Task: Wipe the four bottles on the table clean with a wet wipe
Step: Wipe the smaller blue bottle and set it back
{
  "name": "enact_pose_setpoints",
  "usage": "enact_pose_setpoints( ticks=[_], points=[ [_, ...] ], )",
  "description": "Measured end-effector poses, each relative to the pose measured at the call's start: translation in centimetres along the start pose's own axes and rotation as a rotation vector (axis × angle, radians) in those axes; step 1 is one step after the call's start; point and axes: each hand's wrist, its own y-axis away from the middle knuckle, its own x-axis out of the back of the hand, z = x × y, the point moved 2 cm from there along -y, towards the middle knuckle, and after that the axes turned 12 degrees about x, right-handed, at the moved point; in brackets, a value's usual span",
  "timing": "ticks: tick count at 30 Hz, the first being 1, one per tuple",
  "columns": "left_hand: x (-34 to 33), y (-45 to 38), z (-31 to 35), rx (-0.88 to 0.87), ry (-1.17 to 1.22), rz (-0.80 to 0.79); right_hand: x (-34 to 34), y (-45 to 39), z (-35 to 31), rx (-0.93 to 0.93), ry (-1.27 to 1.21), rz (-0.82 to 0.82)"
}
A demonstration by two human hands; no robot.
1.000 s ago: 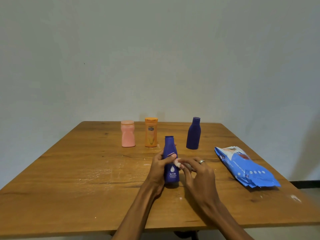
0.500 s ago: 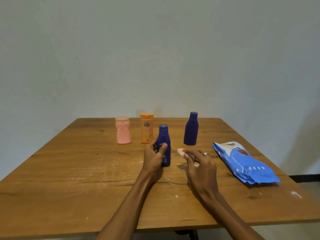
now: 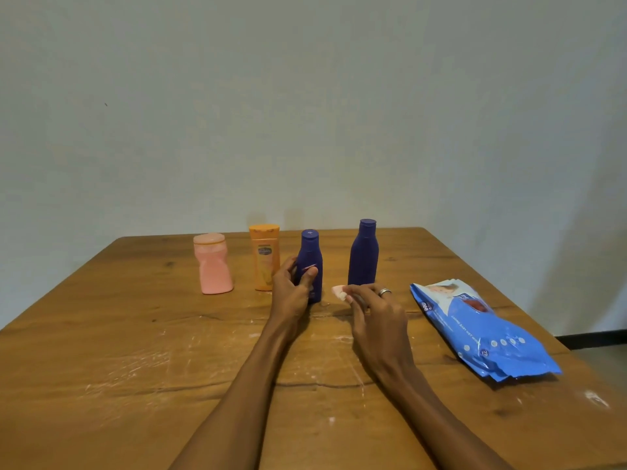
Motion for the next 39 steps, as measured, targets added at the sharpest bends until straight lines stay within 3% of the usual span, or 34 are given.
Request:
enact_pose_setpoints(
  ticks=[11,39],
  points=[
    [-0.6,-2.1,0.1,-0.032,-0.035,-0.01,-0.2,0.1,0.4,-0.003,-0.052,0.028],
    [0.6,-1.7,-1.1,0.097,-0.033,-0.005,0.0,0.1,0.3,-0.011,0.013,0.001]
  ],
)
